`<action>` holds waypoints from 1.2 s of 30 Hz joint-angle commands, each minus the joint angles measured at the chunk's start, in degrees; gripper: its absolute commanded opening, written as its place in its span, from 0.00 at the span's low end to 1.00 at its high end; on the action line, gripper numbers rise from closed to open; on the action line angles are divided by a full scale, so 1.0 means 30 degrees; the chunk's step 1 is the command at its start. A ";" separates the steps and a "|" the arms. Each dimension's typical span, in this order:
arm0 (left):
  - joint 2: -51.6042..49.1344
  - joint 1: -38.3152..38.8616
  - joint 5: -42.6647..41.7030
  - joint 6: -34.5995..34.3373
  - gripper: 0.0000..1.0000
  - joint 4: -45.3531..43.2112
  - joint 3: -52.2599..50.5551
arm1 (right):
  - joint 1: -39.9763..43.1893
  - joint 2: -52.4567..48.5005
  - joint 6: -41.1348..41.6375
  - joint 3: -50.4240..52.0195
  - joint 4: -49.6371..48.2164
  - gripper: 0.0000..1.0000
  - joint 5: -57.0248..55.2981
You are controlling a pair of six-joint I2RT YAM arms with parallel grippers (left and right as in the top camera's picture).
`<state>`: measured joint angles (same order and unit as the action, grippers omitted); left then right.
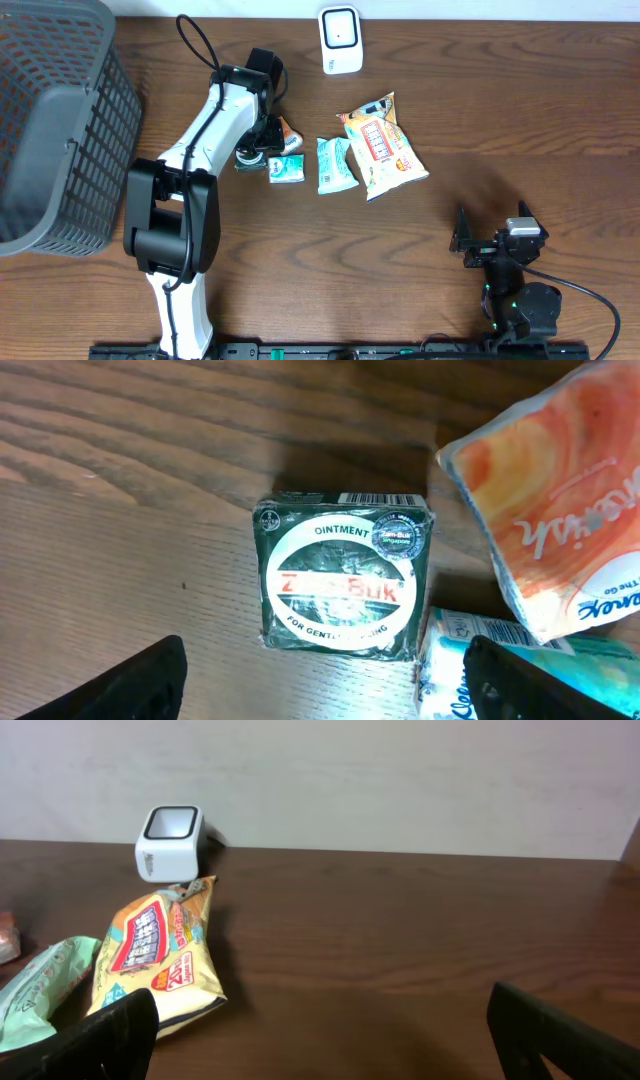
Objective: Scan the item barcode
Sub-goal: 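Carry the Zam-Buk box with the left gripper under the scanner, then release the Zam-Buk box on the table left of the tissue packet, then raise the right gripper and move it toward the orange-yellow snack bag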
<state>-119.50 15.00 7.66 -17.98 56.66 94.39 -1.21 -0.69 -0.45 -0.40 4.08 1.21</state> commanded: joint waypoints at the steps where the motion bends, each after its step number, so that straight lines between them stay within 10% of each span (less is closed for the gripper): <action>1: -0.0058 -0.0066 0.0168 0.0051 0.88 0.0080 -0.0058 | 0.0051 0.0124 0.0197 0.0015 0.0102 0.99 -0.0146; 21: 0.8313 -0.2091 0.0182 -0.2186 0.98 0.3089 0.0991 | 0.0051 0.0124 0.0197 0.0015 0.0102 0.99 -0.0146; 36: 0.8677 -0.3927 0.0175 -0.2186 0.98 0.6324 -0.1020 | 0.0051 0.0124 0.0197 0.0015 0.0109 0.99 -0.0146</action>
<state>-92.95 3.42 7.68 -24.03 75.07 92.82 -1.21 -0.69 -0.45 -0.40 4.08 1.23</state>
